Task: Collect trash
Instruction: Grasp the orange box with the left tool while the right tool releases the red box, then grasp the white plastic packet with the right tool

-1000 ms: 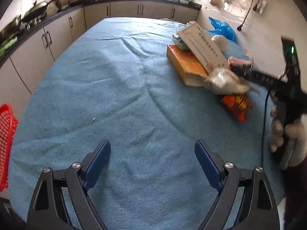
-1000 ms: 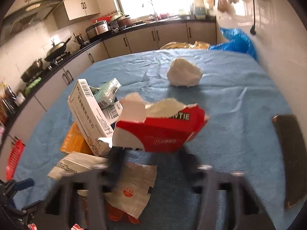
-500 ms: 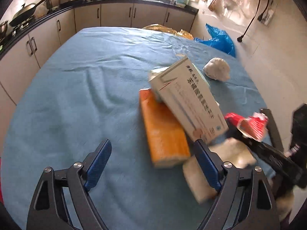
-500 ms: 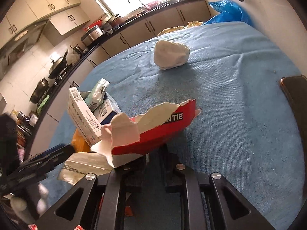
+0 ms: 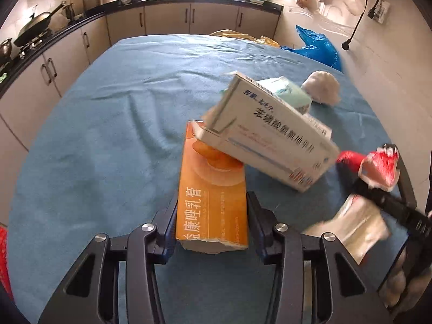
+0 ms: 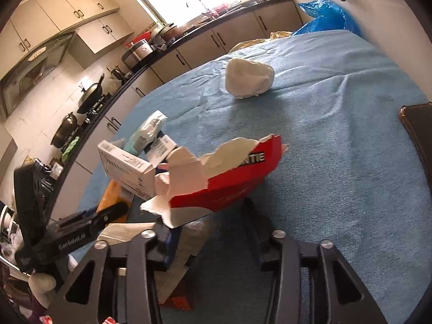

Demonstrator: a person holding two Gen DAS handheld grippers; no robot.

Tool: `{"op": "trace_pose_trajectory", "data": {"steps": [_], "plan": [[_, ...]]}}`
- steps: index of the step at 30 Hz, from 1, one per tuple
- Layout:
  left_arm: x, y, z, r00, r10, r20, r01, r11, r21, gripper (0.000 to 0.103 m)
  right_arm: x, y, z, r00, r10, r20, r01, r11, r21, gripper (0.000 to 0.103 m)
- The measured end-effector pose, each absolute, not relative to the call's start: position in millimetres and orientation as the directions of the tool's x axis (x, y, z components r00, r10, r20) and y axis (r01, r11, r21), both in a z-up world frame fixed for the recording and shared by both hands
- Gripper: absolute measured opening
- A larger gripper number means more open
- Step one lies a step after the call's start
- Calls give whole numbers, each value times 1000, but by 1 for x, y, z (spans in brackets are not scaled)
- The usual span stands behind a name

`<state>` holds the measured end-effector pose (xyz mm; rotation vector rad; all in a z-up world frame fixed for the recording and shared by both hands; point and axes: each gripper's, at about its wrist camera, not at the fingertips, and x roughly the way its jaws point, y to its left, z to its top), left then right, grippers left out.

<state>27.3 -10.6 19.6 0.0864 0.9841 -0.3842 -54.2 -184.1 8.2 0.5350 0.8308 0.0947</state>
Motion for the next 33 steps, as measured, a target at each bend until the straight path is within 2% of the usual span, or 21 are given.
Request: {"op": "trace_pose_trajectory", "data": {"steps": [1, 3, 6, 8, 13, 15, 16, 17, 20, 22, 28, 33], "plan": [[21, -1, 20, 498, -273, -823, 348, 932, -99, 44, -54, -183, 9, 678, 295, -673, 111, 864, 491, 60], [10, 13, 20, 506, -267, -820, 341, 935, -94, 44, -54, -179, 10, 675, 313, -668, 80, 869, 489, 73], [-16, 37, 20, 517, -259, -816, 341, 936, -80, 44, -54, -170, 12, 666, 315, -676, 48, 886, 461, 84], [-35, 52, 20, 527, -259, -809, 347, 935, -73, 45, -53, -167, 11, 657, 328, -679, 28, 889, 456, 88], [-47, 67, 16, 548, -273, -791, 363, 929, -69, 45, -54, -166, 10, 651, 345, -676, 17, 884, 467, 92], [-45, 66, 15, 545, -278, -791, 359, 930, -79, 49, -53, -166, 9, 645, 358, -675, 5, 881, 473, 95], [-44, 66, 15, 539, -301, -787, 363, 926, -105, 57, -52, -165, 9, 639, 366, -677, -5, 882, 471, 96], [-44, 67, 15, 530, -327, -782, 371, 919, -133, 67, -51, -164, 10, 630, 369, -684, -13, 885, 465, 97], [-41, 63, 14, 520, -363, -773, 376, 910, -175, 79, -53, -156, 15, 577, 325, -749, 2, 917, 399, 94], [-42, 60, 14, 523, -352, -776, 379, 912, -158, 79, -62, -152, 22, 573, 296, -764, 0, 933, 361, 89], [-39, 72, 15, 511, -430, -744, 370, 892, -260, 79, -92, -128, 49, 609, 184, -772, -62, 981, 184, 89], [-40, 74, 15, 511, -436, -741, 370, 889, -268, 79, -97, -95, 56, 627, 117, -770, -138, 990, 37, 89]]}}
